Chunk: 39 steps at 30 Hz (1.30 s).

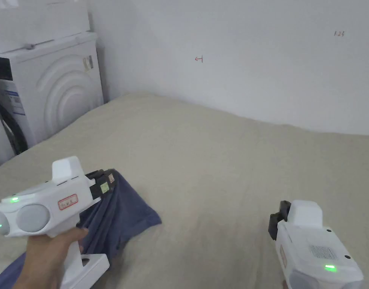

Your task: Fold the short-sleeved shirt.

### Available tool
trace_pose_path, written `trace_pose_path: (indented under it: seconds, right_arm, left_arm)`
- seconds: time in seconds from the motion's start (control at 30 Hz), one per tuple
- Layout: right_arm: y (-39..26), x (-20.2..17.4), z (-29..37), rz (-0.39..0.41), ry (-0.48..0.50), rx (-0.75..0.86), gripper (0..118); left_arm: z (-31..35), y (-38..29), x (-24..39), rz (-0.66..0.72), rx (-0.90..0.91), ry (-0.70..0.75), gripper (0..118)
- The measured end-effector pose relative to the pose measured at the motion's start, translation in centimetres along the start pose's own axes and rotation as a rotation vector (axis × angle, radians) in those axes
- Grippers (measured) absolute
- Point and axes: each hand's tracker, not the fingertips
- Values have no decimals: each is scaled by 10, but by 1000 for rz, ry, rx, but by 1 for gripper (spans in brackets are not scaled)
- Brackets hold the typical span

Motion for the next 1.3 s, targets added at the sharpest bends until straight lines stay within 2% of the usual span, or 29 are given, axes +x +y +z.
trace_pose_path:
  seconds: [0.3, 0.67, 0.93, 1.13, 1.3]
  right_arm:
    - [5, 98, 34, -26, -163, 44, 1]
    - [-15, 200, 78, -70, -361, 34, 1]
    - [-28, 241, 104, -94, -454, 14, 1]
    - [-35, 254, 113, -99, -492, -3, 1]
    - [-40, 259, 116, -106, -504, -17, 1]
  left_arm:
    - [-77, -14, 136, -91, -116, -200, 0]
    - [-140, -86, 289, -282, -213, -349, 0]
    - [-163, -130, 375, -319, -306, -490, 0]
    - [-173, -171, 411, -353, -387, -534, 0]
    - [-183, -192, 422, -374, -429, -503, 0]
